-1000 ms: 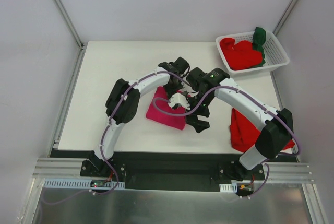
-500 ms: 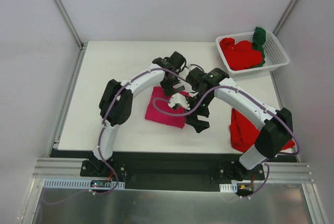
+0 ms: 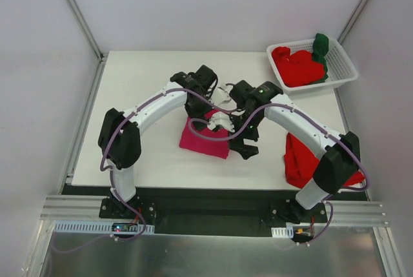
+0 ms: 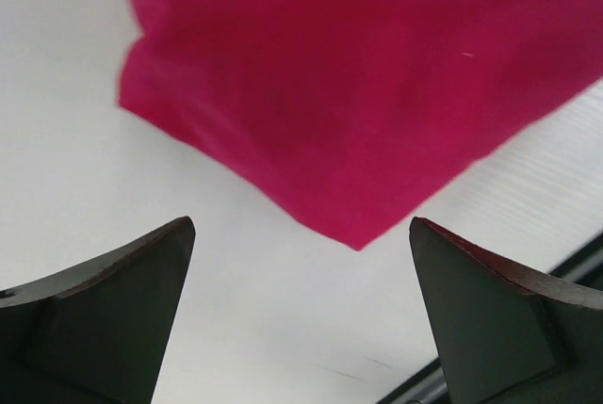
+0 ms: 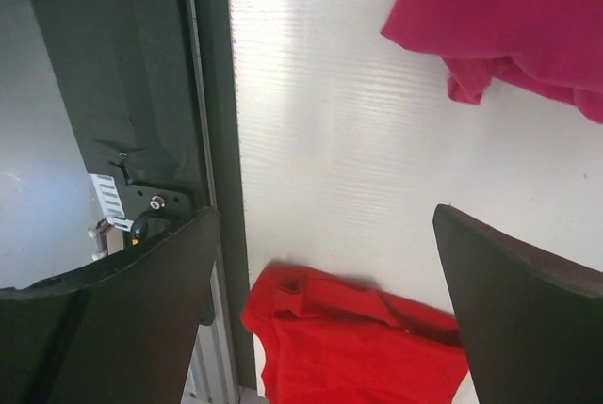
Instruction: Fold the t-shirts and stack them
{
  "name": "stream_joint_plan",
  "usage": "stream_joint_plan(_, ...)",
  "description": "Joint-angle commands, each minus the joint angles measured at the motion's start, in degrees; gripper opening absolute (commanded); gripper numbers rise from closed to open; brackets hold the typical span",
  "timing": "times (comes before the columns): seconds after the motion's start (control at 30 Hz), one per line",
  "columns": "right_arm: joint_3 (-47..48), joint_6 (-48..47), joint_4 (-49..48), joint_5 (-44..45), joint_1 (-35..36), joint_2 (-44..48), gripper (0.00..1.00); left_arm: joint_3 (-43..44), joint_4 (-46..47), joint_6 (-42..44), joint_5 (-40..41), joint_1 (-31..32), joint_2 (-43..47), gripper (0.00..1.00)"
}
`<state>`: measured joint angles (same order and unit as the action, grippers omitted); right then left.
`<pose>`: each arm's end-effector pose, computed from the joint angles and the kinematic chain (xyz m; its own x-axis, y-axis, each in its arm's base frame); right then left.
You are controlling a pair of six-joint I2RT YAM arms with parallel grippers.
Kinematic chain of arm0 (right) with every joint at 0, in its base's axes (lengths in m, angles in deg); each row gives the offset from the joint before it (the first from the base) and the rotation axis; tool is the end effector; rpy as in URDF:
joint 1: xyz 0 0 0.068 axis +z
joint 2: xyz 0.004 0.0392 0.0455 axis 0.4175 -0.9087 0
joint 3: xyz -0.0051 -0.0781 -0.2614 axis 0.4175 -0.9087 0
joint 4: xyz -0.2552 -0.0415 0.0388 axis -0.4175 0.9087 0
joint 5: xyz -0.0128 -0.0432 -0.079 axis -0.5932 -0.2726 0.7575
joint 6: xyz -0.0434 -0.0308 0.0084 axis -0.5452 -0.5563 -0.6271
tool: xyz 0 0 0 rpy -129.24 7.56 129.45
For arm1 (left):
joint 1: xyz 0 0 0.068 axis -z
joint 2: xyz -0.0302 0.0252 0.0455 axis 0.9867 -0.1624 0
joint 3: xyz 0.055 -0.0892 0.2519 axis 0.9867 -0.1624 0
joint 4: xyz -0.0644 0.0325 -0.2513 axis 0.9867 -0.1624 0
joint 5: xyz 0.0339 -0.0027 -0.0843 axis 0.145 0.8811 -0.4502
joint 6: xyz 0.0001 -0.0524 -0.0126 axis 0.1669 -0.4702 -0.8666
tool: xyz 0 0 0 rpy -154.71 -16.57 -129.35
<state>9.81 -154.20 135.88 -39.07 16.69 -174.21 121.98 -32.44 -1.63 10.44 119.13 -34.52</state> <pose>0.2164 0.2090 0.3020 0.3363 -0.8412 -0.4235 -0.9325 -0.3604 -0.0246 0.3129 -0.2514 0.2799 -0.3072 0.8420 -0.4435 0.8919 0.4173 0.1745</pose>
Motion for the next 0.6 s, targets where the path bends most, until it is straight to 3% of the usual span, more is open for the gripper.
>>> stream_joint_plan(0.0,-0.22,1.5,-1.31,5.61,-3.65,3.71,1.0,0.1,-3.97,-2.21,-10.55,1.59,-1.71,1.0)
stream_joint_plan(0.27,4.08,-0.26,4.74,8.44,-13.05,5.04,1.0,10.11,-4.06,-1.78,-9.06,3.62,-11.11,0.99)
stream_joint_plan(0.57,3.74,-1.93,13.44,7.12,-15.96,9.51,1.0,11.61,-2.48,-3.62,-0.81,4.68,-20.0,0.99)
